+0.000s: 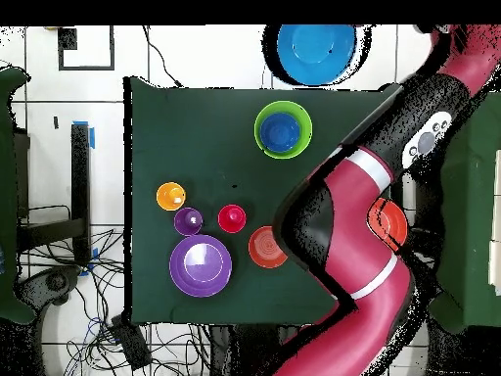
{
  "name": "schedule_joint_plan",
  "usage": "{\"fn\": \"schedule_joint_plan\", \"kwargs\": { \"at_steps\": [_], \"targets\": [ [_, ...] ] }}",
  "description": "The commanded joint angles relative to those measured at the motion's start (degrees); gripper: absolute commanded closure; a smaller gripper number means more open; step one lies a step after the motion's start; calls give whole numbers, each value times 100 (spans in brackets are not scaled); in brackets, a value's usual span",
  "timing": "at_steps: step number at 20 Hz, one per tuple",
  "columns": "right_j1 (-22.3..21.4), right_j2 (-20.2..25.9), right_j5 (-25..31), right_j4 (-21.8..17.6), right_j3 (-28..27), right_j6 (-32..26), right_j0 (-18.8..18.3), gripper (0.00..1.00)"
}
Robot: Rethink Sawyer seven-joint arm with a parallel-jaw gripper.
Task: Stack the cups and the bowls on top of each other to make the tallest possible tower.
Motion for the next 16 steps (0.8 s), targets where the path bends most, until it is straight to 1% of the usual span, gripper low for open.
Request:
{"fn": "schedule_joint_plan", "kwargs": {
  "at_steps": [1, 4, 9, 12, 16],
  "targets": [
    [-7, -233, -309, 72, -842, 942, 430, 100],
    [17, -363, -480, 166, -789, 951, 580, 100],
    [39, -418, -635, 225, -778, 1168, 742, 100],
    [74, -431, -733, 271, -776, 1080, 825, 100],
    [168, -487, -618, 374, -775, 1120, 895, 100]
  ]
}}
